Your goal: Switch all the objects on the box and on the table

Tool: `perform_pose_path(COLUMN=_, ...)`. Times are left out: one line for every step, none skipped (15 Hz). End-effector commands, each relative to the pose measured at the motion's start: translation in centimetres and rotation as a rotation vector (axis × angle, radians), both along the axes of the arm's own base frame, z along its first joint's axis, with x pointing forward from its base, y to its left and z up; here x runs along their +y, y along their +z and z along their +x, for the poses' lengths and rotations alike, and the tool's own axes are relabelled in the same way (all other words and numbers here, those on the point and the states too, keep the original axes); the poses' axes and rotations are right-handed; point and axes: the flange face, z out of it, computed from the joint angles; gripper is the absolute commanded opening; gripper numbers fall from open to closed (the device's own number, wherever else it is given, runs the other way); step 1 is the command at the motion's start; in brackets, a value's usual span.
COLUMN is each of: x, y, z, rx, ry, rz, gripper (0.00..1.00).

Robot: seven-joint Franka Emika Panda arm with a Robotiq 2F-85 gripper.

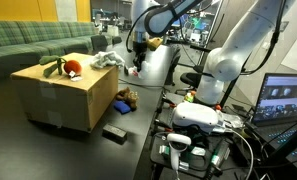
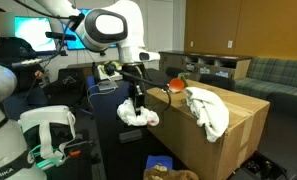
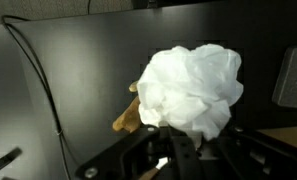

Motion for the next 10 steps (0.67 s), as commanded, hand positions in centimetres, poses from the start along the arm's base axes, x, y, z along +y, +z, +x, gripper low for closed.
perform_pose_path(x=1.2, y=-4.2, z=-3.2, rx=-0.02, ry=0.074, rz=0.027, gripper=0.1)
perform_pose_path(x=1.6, y=-5.1, z=-3.8, rx=-0.016, ry=0.095, rz=0.041, gripper=0.11)
perform_pose_path(x=2.5, y=-5.7, z=-1.9, rx=-0.01, ry=0.117, rz=0.045, gripper=0.1)
perform_pose_path(x=3.0, y=-6.5, z=-2.4, rx=-0.012, ry=0.136, rz=0.055, gripper=0.1)
perform_pose_path(x=3.6, y=-7.1, z=-2.2, rx=-0.022, ry=0.147, rz=0.062, gripper=0.1)
perform_pose_path(x=4.2, y=-7.7, z=-2.1, rx=-0.024, ry=0.162, rz=0.079, gripper=0.1)
perform_pose_path(x=4.8, y=-8.6, z=-1.9, rx=-0.031, ry=0.171, rz=0.081, gripper=0.1)
perform_pose_path(x=5.6, y=-9.5, z=-1.8, rx=-0.034, ry=0.188, rz=0.101, gripper=0.11)
perform_pose_path(x=6.3, y=-10.4, z=-1.8, rx=-0.034, ry=0.196, rz=0.109, gripper=0.1)
perform_pose_path(x=6.9, y=-11.5, z=-1.9, rx=-0.029, ry=0.21, rz=0.119, gripper=0.11)
